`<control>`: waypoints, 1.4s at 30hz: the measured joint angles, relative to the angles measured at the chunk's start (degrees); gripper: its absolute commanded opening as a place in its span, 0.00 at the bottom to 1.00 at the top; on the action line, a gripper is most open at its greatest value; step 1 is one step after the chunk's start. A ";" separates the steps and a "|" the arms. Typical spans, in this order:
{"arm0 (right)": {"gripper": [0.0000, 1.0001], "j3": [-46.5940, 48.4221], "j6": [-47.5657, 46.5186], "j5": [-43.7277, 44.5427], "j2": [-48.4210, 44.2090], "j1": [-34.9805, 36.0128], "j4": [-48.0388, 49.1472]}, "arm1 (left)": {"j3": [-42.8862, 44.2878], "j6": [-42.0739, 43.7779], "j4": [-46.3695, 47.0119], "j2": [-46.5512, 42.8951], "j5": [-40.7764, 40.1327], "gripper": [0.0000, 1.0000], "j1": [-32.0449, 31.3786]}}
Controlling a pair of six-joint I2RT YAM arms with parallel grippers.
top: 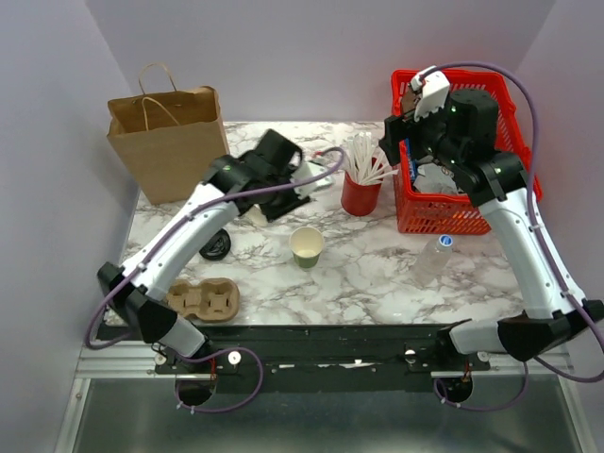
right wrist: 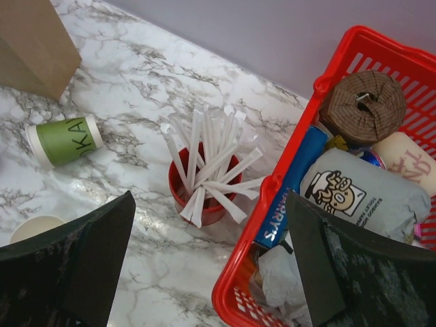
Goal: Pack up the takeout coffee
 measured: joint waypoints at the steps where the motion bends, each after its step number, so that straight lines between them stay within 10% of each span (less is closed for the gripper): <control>1: 1.00 0.87 -0.35 -0.15 1.22 0.00 0.00 | -1.77 1.79 0.68 -2.03 -0.09 0.49 2.91; 16: 1.00 0.96 -2.32 -4.72 0.44 -0.04 5.20 | -46.03 45.57 35.67 -18.40 8.74 0.48 26.25; 26: 1.00 0.94 -2.38 -4.61 0.46 -0.04 5.46 | -49.40 50.66 53.16 -15.58 17.07 0.48 30.36; 42: 1.00 0.52 -2.82 -3.72 0.83 -0.07 5.81 | -45.70 53.33 48.17 -9.51 21.38 0.47 30.58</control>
